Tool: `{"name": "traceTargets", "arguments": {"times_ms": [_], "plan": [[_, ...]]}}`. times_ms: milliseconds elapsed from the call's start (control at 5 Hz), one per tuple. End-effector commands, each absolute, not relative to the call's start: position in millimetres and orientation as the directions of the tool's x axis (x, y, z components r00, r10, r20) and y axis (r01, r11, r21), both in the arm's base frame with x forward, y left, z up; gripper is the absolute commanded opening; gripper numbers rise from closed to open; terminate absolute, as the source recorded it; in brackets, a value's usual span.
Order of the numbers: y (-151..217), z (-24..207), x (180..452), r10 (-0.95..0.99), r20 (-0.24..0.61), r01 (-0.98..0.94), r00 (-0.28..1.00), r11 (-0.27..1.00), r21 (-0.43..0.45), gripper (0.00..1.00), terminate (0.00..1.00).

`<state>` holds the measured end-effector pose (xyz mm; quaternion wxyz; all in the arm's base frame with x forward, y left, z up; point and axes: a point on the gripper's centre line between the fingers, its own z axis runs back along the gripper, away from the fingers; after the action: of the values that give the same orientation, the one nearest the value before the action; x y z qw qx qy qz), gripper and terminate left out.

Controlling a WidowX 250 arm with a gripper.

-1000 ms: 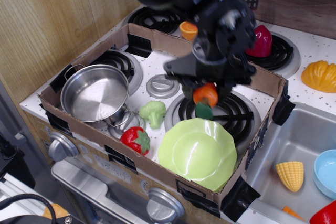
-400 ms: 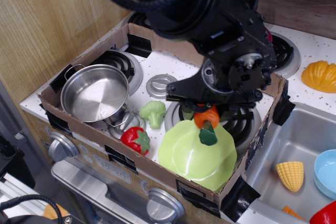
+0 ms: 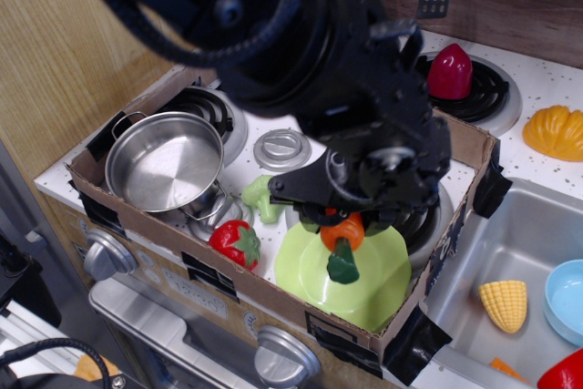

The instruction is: Put carrot on plate

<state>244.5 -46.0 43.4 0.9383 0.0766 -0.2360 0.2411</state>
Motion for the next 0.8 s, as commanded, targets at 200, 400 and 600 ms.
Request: {"name": "traceTargets", "arguments": {"times_ms": [200, 400, 600], "plan": [[-47, 57, 260, 0.417, 0.507, -0.46, 0.754, 0.887, -0.045, 1.0, 0.0], [-42, 75, 264, 0.36, 0.486, -0.417, 0.796, 0.909, 0.009, 1.0, 0.0], [-36, 115, 272, 0.303, 0.472, -0.41, 0.828, 0.901, 0.142, 1.0, 0.0]]}}
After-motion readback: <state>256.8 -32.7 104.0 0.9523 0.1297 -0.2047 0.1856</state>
